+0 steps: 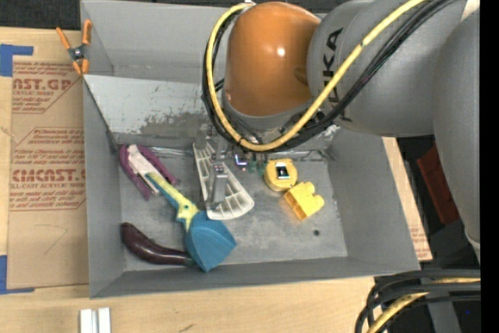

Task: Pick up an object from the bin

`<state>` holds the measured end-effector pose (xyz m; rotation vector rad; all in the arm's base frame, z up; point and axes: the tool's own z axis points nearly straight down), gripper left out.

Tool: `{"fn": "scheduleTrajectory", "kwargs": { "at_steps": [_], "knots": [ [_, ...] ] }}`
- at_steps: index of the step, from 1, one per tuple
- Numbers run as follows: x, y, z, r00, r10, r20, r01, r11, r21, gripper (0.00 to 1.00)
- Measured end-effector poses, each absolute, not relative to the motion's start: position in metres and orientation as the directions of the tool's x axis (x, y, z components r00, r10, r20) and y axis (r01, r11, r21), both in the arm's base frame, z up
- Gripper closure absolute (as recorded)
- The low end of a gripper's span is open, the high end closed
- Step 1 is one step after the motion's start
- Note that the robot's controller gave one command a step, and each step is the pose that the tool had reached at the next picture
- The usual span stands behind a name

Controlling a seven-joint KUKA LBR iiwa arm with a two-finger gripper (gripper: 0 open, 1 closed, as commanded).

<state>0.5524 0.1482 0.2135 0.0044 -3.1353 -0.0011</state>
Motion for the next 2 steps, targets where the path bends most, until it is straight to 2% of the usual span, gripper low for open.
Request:
{"fn": "scheduleTrajectory", "kwargs": {
  "at_steps": [1, 2],
  "knots": [
    [0.554, 0.148, 0.218, -1.000, -0.001, -0.001, -0.001, 1.000, 0.002, 0.00],
    [0.546, 0.131, 0.173, -1.000, -0.006, -0.006, -0.006, 1.000, 0.004, 0.00]
  ]
}}
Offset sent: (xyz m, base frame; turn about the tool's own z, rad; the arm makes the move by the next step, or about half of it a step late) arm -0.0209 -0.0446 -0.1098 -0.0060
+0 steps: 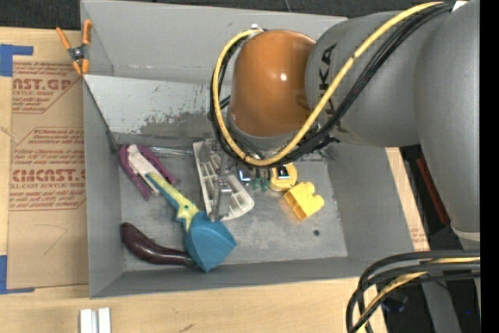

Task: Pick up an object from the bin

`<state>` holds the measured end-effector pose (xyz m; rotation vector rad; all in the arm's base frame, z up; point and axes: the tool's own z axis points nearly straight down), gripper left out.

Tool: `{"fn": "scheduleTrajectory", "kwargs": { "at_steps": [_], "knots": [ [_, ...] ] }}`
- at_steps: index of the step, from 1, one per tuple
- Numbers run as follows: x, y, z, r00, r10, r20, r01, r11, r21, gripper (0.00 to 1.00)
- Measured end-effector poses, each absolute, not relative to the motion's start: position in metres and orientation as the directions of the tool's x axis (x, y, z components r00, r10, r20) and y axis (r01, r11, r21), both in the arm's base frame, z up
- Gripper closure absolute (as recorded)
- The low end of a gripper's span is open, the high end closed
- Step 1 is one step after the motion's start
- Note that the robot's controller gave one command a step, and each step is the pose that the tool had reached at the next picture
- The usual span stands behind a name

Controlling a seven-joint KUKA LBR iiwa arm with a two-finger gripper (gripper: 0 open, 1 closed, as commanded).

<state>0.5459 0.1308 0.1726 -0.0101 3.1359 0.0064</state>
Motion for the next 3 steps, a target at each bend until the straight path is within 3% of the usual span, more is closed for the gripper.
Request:
{"fn": "scheduleTrajectory", "kwargs": {
  "at_steps": [1, 2, 3],
  "knots": [
    [0.552, 0.143, 0.112, -1.000, -0.026, -0.005, -0.026, 1.000, 0.003, 0.00],
    [0.523, 0.128, 0.073, -0.988, -0.154, -0.007, -0.154, 0.988, 0.004, 1.00],
    [0.523, 0.128, 0.073, -0.988, -0.154, -0.007, -0.154, 0.988, 0.005, 1.00]
  ]
}}
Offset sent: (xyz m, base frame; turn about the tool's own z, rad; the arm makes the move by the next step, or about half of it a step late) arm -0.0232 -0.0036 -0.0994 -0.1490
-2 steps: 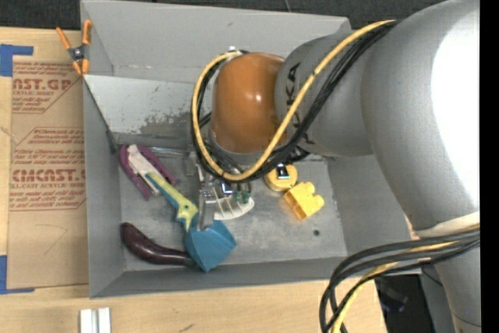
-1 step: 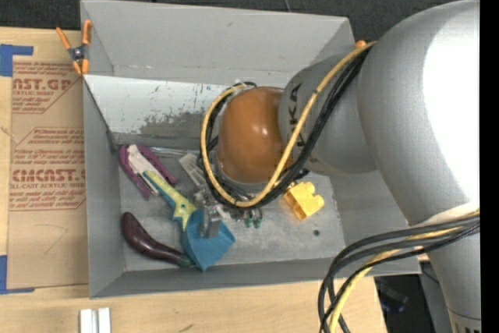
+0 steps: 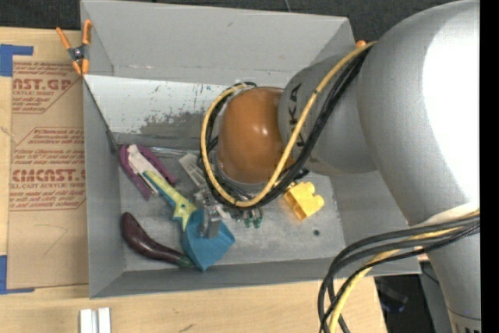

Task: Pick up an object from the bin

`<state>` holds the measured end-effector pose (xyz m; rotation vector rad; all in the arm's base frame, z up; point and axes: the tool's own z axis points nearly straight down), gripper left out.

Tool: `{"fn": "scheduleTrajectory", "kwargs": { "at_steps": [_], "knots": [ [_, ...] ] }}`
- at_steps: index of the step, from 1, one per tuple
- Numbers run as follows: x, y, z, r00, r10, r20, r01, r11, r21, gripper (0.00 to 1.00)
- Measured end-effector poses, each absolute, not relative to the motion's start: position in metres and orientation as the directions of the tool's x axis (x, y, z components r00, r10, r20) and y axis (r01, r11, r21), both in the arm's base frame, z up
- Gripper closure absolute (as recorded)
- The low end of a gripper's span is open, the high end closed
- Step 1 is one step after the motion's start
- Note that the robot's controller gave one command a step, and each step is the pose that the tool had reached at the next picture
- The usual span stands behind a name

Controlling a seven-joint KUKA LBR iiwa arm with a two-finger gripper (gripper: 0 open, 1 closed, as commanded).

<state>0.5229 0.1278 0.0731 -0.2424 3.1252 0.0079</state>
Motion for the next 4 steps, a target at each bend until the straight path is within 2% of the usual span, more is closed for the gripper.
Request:
{"fn": "scheduleTrajectory", "kwargs": {
  "at_steps": [3, 4],
  "knots": [
    [0.5289, 0.1349, 0.0707, -0.989, -0.146, -0.011, -0.146, 0.989, 0.006, 1.00],
    [0.5351, 0.1389, 0.0792, -0.992, -0.124, -0.009, -0.124, 0.992, 0.007, 1.00]
  ]
}}
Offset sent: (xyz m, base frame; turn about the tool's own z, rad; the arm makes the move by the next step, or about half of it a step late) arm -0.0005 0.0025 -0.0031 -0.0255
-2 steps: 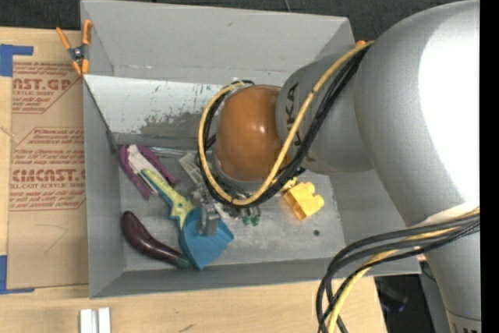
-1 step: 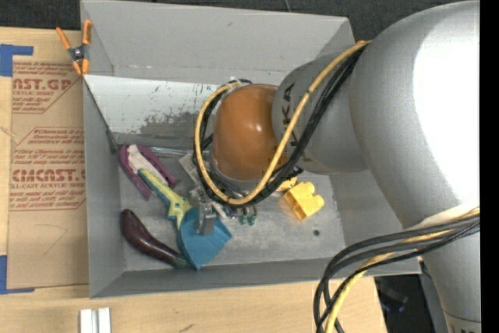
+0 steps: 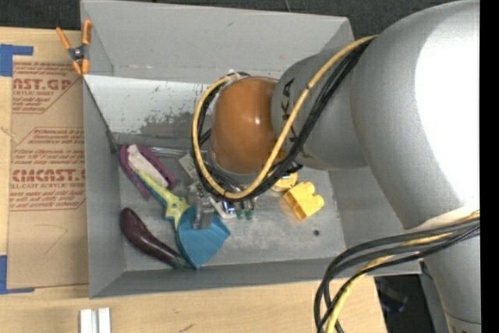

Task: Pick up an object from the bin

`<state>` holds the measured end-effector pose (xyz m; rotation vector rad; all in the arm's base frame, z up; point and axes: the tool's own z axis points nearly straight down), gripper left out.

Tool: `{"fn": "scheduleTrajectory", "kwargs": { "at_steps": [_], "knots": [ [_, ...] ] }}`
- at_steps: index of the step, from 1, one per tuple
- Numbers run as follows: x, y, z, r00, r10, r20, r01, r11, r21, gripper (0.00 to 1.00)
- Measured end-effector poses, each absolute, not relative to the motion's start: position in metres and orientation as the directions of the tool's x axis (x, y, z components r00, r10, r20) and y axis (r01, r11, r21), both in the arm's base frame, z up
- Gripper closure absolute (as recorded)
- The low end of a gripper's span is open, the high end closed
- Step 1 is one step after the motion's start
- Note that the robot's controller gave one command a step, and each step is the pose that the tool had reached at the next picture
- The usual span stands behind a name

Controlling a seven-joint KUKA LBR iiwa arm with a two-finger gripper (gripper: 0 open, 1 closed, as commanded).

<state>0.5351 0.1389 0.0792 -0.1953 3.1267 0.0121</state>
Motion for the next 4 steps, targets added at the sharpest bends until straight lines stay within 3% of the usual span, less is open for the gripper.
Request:
{"fn": "scheduleTrajectory", "kwargs": {
  "at_steps": [1, 2, 3, 4],
  "knots": [
    [0.532, 0.143, 0.128, -0.990, -0.140, -0.004, -0.140, 0.990, 0.005, 1.00],
    [0.538, 0.144, 0.120, -0.990, -0.137, -0.011, -0.137, 0.991, 0.008, 0.00],
    [0.540, 0.144, 0.100, -0.991, -0.133, -0.009, -0.133, 0.991, 0.009, 1.00],
    [0.540, 0.144, 0.100, -0.991, -0.132, -0.009, -0.132, 0.991, 0.009, 1.00]
  ]
}}
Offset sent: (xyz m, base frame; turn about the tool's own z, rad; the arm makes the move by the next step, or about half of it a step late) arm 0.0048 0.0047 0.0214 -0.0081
